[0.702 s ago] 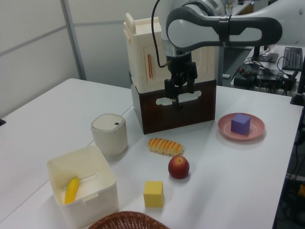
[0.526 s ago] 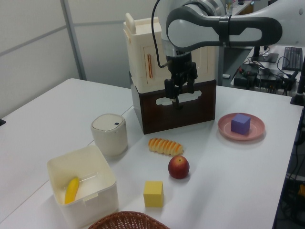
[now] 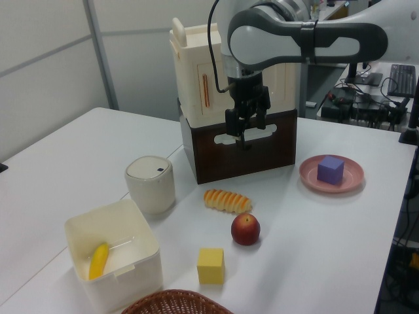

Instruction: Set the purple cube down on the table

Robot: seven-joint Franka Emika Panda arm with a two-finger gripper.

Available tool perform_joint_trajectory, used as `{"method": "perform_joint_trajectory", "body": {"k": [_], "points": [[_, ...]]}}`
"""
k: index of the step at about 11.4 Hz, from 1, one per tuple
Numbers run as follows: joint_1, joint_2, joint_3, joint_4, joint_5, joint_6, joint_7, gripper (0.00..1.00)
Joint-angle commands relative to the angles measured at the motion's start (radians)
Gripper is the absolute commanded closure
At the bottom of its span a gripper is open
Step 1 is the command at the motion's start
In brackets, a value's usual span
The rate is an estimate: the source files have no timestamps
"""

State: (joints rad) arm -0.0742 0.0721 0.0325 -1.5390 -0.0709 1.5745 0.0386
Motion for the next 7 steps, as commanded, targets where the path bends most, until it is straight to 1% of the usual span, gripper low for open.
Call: {"method": "perform_joint_trajectory", "body": {"k": [1, 4, 7], "points": [[-0.016, -0.012, -0.025, -0.009, 0.026, -0.016, -0.066, 0.0], [-0.152, -0.017, -0.025, -0.009, 0.026, -0.014, -0.207, 0.0], [-0.33, -0.026, -0.025, -0.023, 0.023, -0.018, -0.378, 0.0]]}}
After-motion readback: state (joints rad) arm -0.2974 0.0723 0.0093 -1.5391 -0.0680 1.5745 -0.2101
